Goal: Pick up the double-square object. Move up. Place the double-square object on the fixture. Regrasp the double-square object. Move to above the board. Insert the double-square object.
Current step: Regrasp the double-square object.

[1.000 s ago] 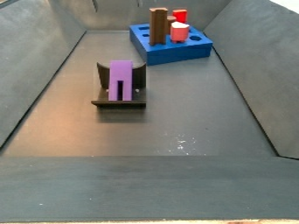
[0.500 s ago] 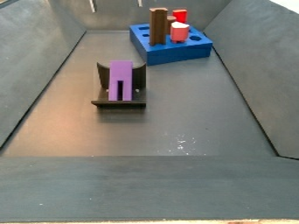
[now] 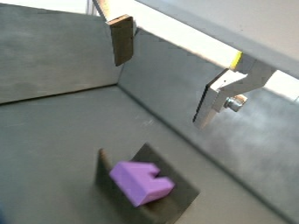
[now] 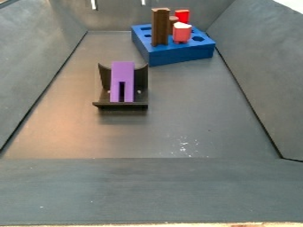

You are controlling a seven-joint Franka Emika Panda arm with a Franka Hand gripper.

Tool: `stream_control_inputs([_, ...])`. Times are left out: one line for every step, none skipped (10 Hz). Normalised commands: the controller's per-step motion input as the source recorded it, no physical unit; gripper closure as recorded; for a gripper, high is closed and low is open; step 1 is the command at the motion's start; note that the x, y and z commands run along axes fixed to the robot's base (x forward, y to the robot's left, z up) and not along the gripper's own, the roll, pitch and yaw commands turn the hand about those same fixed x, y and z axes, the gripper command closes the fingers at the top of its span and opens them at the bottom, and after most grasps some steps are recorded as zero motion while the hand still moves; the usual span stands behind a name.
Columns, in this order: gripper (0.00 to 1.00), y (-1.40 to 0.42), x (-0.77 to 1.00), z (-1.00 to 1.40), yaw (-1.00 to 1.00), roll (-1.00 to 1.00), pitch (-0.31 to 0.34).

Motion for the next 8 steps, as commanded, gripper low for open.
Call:
stream_control_inputs([0.0,-0.03,0.06,-0.01,0.05,1.0,0.065])
stream_control_inputs([0.0,-0.03,0.08,-0.02,0.05,1.0,0.083])
stream_control_inputs([0.0,-0.04,0.09,-0.01,0.07,1.0,0.104])
stream_control_inputs([0.0,-0.04,0.1,-0.01,0.08,1.0,0.13])
stream_control_inputs([0.0,-0.05,0.11,-0.02,0.11,1.0,0.167])
stream_control_inputs([0.0,-0.04,0.11,-0.02,0.14,0.97,0.192])
stream_control_inputs([0.0,-0.05,0.11,-0.02,0.16,0.84,0.186])
stream_control_inputs([0.0,-0.05,0.11,-0.02,0.19,0.53,0.159])
